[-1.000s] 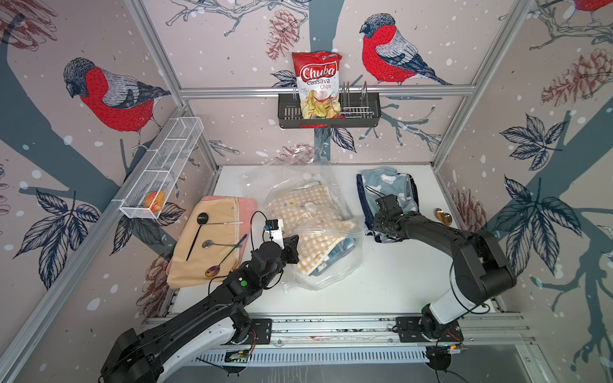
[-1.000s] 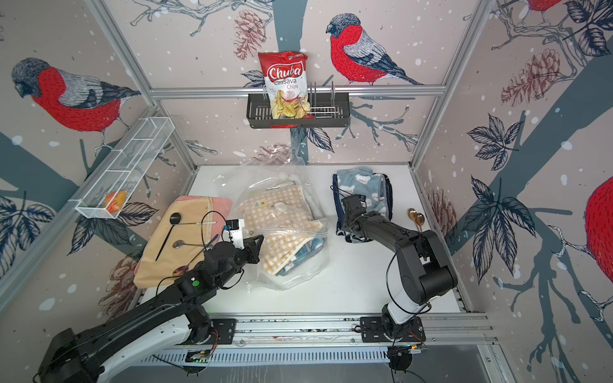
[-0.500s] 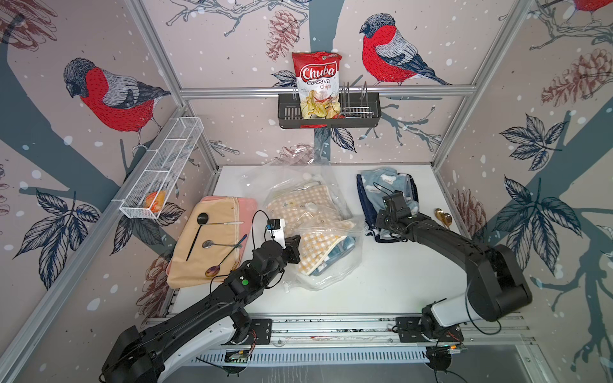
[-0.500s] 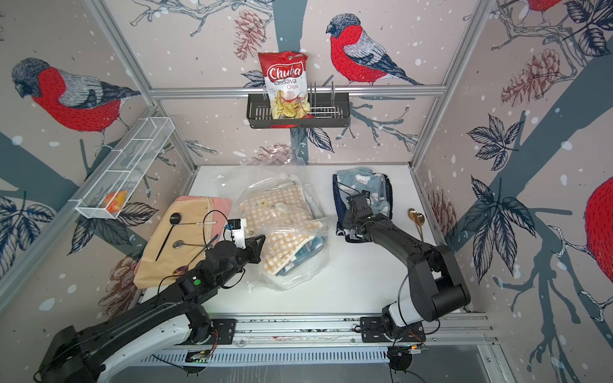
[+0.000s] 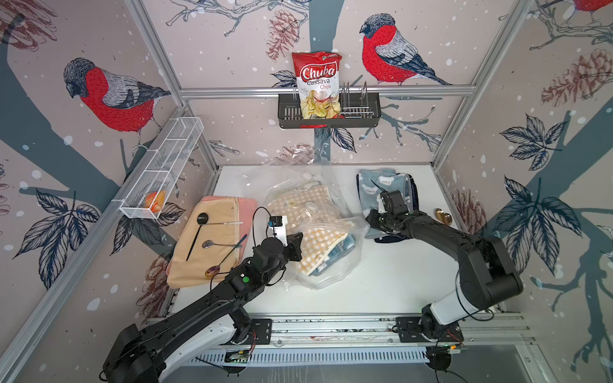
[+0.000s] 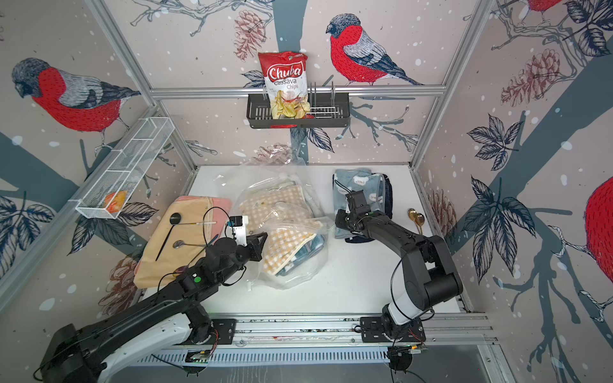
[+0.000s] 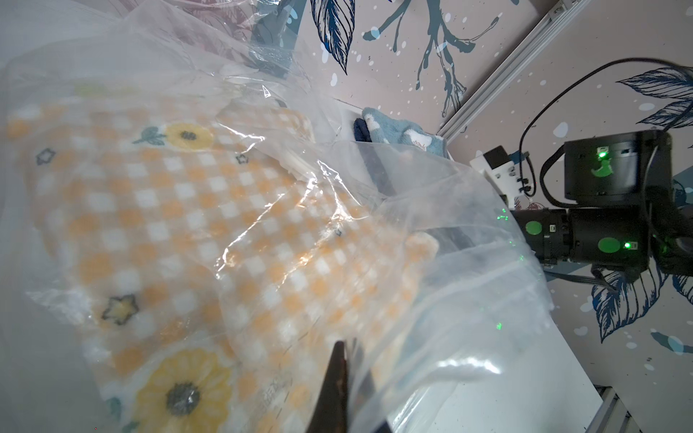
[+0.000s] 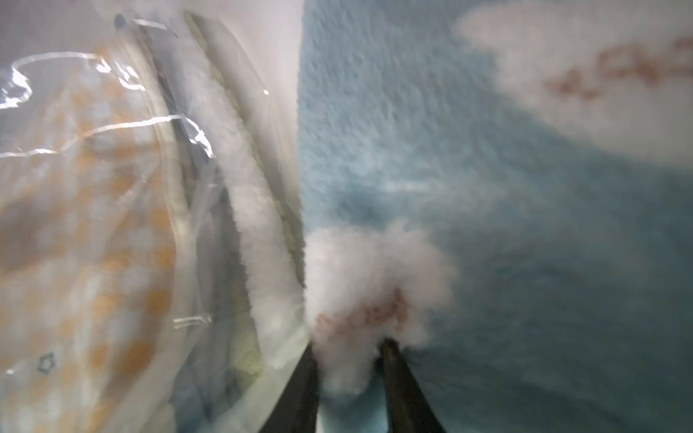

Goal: Take the blanket out of the vacuum bag
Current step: Place the blanket at the center of the board.

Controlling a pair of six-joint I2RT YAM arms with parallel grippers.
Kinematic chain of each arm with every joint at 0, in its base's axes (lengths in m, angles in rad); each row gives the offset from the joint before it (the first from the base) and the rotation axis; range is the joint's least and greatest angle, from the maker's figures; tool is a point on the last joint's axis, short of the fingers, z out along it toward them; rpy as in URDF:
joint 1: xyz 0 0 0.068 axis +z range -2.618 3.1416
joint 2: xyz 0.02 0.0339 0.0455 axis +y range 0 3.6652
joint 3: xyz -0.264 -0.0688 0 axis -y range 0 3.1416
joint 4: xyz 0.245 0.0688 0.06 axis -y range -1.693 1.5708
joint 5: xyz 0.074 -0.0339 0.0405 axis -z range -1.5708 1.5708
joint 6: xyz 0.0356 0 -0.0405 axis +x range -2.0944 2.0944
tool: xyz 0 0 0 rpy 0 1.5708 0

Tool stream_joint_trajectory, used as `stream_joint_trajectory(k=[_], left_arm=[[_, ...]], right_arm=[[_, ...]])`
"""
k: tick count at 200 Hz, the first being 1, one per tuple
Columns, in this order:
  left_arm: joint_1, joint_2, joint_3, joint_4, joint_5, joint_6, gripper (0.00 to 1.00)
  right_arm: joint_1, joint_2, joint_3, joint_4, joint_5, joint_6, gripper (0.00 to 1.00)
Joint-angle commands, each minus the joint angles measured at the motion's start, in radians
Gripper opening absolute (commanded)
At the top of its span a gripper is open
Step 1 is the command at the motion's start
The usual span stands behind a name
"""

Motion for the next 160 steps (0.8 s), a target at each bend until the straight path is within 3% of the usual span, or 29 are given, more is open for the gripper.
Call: stream_joint_trajectory(k=[1, 38, 68, 103, 118, 142, 160], left_arm=[[0.001, -0.009, 0.004, -0.001, -0.003, 0.015, 0.00], [0.001, 0.001, 0.005, 0.010, 0.003, 0.010, 0.00], [0.001, 0.026, -0.002, 0.047, 0.022, 0.001, 0.00], [0.001, 0.068, 0.000, 0.080, 0.054, -0.005, 0.00], [0.002, 0.078, 0.003, 0.085, 0.064, -0.007, 0.00], [0.002, 0.077, 0.000, 0.083, 0.065, -0.004, 0.00], [0.001, 0.072, -0.003, 0.074, 0.056, -0.001, 0.00]], right_arm=[[-0.003, -0.059, -0.020, 0.046, -0.052, 0.020, 0.56], [-0.099, -0.294, -0.067, 0.015, -0.054, 0.064, 0.61], [-0.344, -0.411, -0.142, 0.040, -0.086, 0.099, 0.60], [-0.496, -0.312, -0.154, 0.059, -0.158, 0.070, 0.67], [-0.500, -0.225, -0.150, 0.077, -0.161, 0.046, 0.72], [-0.489, -0.125, -0.156, 0.127, -0.137, 0.031, 0.73], [-0.471, -0.079, -0.151, 0.161, -0.158, 0.017, 0.66]])
